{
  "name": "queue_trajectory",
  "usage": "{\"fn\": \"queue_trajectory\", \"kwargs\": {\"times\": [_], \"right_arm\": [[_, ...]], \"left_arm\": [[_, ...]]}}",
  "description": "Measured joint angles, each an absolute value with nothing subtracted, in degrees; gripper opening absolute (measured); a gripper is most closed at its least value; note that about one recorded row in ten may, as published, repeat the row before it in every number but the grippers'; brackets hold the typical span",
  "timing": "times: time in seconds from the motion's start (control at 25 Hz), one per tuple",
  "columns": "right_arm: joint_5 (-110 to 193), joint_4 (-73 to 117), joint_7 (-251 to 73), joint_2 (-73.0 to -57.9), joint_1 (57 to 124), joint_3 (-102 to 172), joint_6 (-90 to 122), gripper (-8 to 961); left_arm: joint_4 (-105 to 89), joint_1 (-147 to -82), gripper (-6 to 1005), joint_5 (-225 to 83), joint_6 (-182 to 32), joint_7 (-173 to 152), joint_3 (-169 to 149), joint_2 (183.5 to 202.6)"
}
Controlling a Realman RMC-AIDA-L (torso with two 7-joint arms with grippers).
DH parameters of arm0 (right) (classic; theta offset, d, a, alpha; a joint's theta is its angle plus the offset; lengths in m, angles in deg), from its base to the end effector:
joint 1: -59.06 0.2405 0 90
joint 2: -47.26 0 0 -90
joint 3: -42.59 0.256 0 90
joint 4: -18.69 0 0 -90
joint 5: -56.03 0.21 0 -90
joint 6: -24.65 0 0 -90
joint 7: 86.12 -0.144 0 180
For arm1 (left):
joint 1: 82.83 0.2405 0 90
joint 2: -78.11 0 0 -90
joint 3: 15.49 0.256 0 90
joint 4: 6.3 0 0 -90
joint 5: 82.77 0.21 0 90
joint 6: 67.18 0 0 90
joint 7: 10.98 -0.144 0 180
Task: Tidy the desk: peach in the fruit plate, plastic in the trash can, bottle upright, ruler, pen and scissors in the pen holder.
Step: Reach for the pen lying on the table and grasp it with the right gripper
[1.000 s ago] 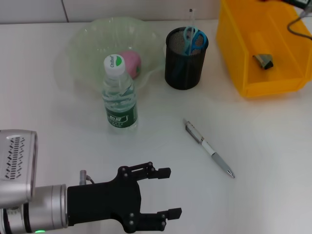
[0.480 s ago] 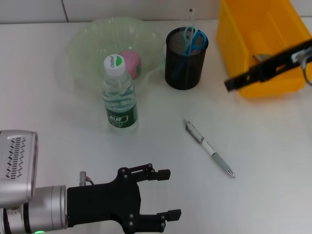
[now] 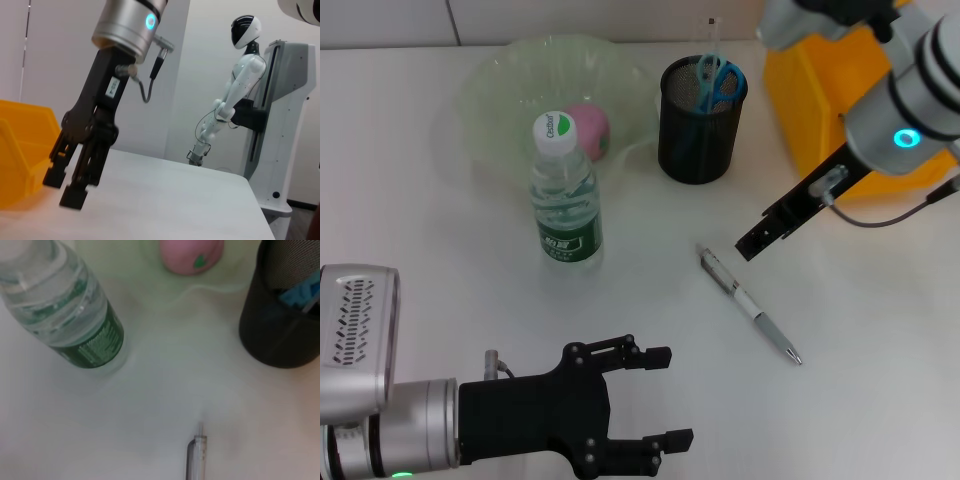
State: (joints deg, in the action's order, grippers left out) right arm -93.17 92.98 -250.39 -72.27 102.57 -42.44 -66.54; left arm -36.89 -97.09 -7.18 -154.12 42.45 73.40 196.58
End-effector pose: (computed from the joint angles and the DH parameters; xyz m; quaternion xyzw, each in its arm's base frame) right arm 0.1328 0.3626 -0.0234 -0.8887 0.3795 -0.1912 0.1723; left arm -0.2636 0.2158 -0.0822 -0.9447 -0.1060 -0.3088 0.0296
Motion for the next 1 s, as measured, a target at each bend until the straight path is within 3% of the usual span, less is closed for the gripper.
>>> {"fn": "queue_trajectory", "kwargs": {"times": [1.0], "right_arm": [[-89.0,76.5,-253.7,-72.62,108.2,-52.1,-53.3,796]], "left_arm": [[-36.9,-96.7,800,-7.2,-154.1,41.9,73.4,196.59]]}}
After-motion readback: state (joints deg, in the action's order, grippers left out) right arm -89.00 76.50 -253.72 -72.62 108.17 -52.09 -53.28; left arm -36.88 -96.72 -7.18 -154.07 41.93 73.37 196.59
